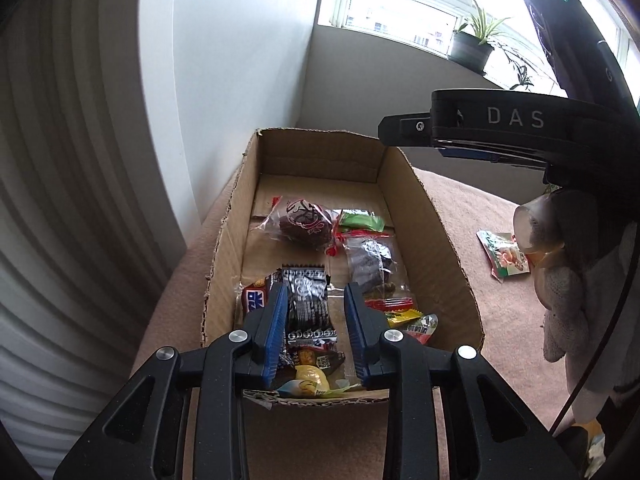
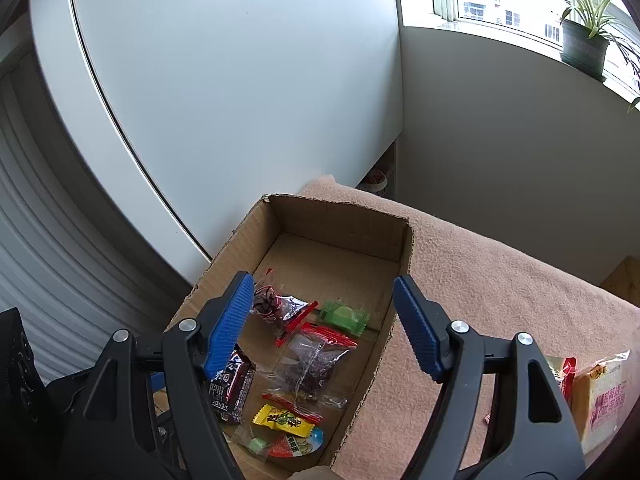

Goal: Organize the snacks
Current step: 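Move both tools from the box toward the bagged bread loaf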

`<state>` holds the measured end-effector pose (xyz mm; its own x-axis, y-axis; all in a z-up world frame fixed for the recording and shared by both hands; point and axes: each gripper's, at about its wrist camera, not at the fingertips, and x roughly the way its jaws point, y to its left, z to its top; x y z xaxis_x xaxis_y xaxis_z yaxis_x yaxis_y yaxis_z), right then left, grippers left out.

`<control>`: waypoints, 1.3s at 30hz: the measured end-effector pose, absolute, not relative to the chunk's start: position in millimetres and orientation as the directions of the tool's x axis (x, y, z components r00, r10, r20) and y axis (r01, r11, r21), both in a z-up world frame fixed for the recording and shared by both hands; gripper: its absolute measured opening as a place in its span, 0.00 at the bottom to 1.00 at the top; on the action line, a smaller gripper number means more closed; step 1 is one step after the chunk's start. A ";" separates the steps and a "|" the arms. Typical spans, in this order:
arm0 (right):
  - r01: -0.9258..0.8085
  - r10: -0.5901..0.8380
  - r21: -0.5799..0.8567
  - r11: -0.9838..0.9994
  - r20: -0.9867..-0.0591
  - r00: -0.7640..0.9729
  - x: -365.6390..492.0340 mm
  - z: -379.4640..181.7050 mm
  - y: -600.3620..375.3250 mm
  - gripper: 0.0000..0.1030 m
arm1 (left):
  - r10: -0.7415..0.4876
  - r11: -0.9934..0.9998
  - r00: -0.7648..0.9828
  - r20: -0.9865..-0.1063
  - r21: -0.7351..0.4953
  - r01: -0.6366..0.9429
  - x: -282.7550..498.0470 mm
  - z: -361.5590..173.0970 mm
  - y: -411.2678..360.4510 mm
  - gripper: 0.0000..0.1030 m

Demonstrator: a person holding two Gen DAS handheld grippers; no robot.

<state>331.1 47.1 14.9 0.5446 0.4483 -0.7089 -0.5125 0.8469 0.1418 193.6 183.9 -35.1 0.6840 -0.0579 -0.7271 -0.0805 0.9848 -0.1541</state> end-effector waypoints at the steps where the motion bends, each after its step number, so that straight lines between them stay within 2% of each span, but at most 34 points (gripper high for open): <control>1: -0.507 0.444 0.139 0.851 -0.707 0.551 331.1 16.8 45.2 0.82 | -0.057 0.985 0.685 -0.726 -0.153 -0.080 192.8 -34.4 184.0 0.36; 3: -0.500 0.439 0.132 0.856 -0.697 0.567 328.6 21.7 39.0 0.90 | -0.049 0.986 0.691 -0.721 -0.143 -0.080 190.6 -32.0 183.2 0.57; 5: -0.493 0.430 0.121 0.861 -0.691 0.581 326.9 26.0 32.9 0.92 | -0.039 0.987 0.701 -0.712 -0.136 -0.083 187.6 -28.8 182.0 0.68; 18: -0.426 0.402 0.145 0.893 -0.682 0.611 313.5 39.7 -44.8 0.96 | -0.097 0.986 0.709 -0.698 -0.167 -0.029 178.6 -18.0 151.5 0.69; 21: -0.406 0.387 0.142 0.903 -0.678 0.625 306.7 42.2 -72.8 0.96 | -0.122 0.983 0.710 -0.693 -0.182 -0.009 178.3 -14.6 139.1 0.76; 31: -0.285 0.329 0.181 0.941 -0.675 0.660 292.0 44.1 -180.2 0.96 | -0.192 0.977 0.709 -0.679 -0.203 0.069 181.8 -13.2 91.2 0.76; 39: -0.189 0.297 0.230 0.955 -0.712 0.636 299.9 25.8 -256.9 0.96 | -0.265 0.962 0.673 -0.691 -0.233 0.140 192.9 -22.8 47.7 0.76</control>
